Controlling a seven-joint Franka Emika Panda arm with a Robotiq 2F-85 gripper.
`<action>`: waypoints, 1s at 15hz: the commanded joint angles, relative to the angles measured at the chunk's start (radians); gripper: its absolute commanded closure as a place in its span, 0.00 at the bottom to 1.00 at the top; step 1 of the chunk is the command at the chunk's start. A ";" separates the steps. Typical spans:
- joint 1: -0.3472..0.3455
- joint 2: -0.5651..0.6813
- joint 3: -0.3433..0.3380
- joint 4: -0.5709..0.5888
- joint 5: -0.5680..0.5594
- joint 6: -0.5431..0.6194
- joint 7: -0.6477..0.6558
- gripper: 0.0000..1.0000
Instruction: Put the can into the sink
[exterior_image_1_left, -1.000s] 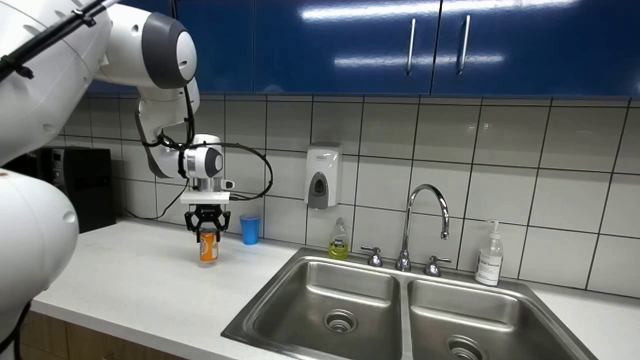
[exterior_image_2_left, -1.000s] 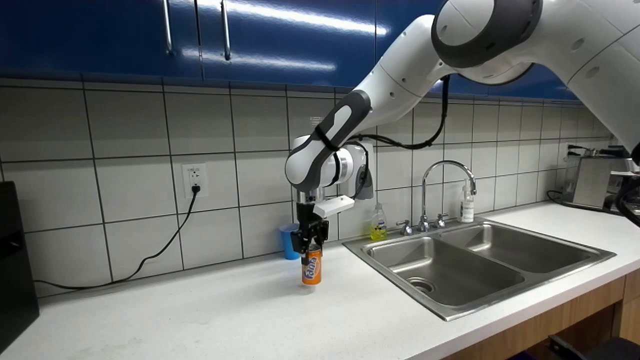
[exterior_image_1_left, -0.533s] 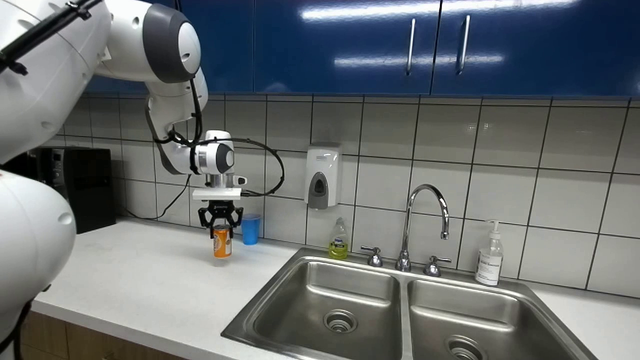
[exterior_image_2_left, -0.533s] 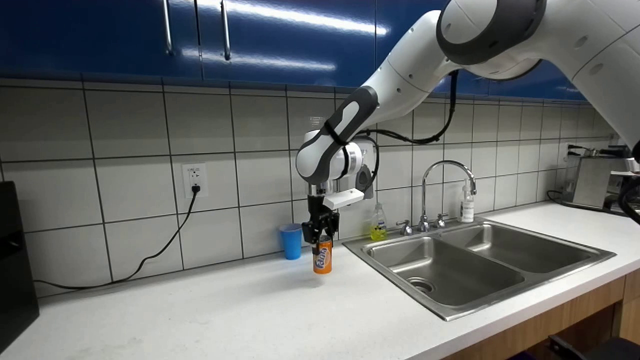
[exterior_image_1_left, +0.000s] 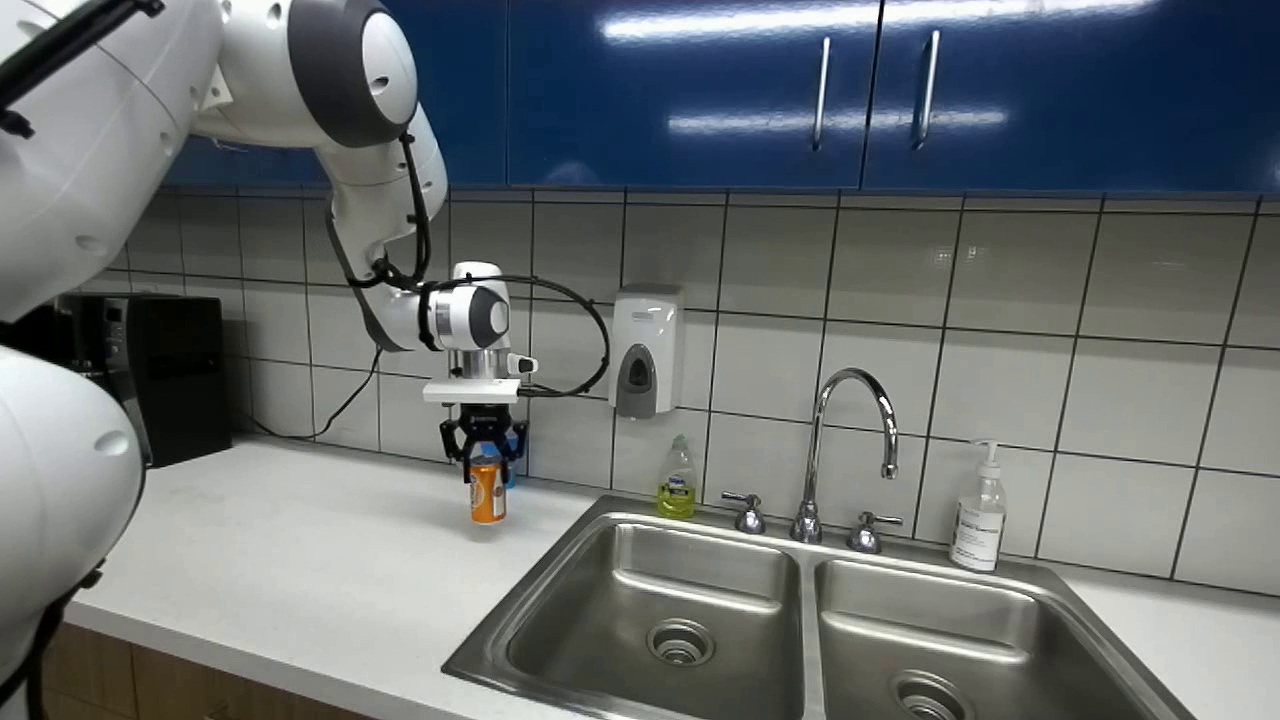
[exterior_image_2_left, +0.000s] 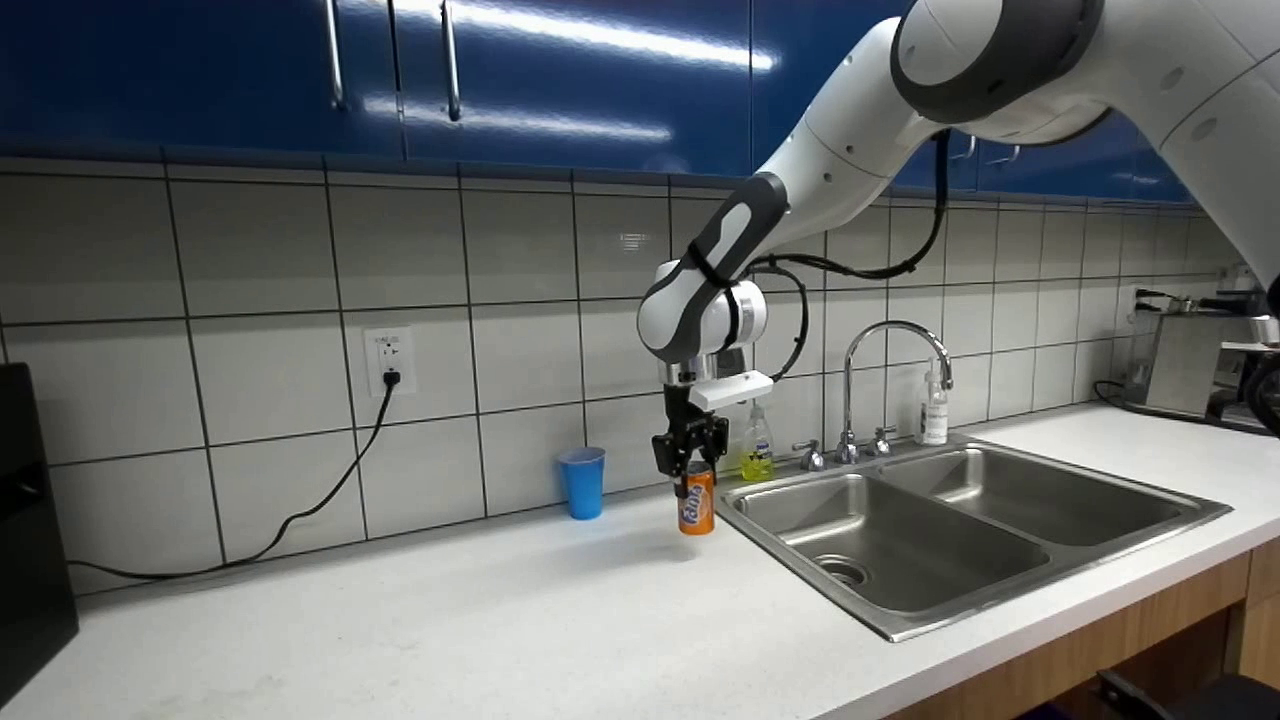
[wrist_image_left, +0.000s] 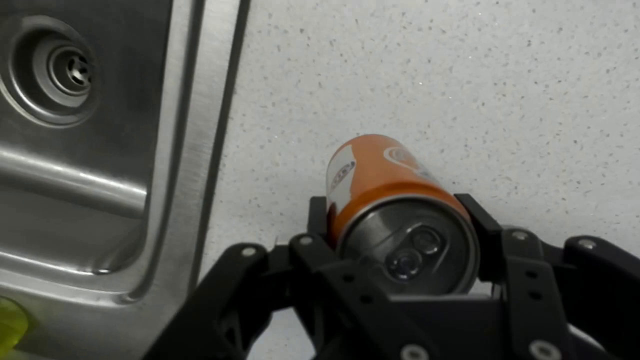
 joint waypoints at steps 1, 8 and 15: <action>-0.032 -0.074 -0.014 -0.085 0.010 -0.005 0.043 0.62; -0.089 -0.131 -0.055 -0.194 0.022 0.004 0.072 0.62; -0.153 -0.178 -0.099 -0.276 0.043 0.019 0.083 0.62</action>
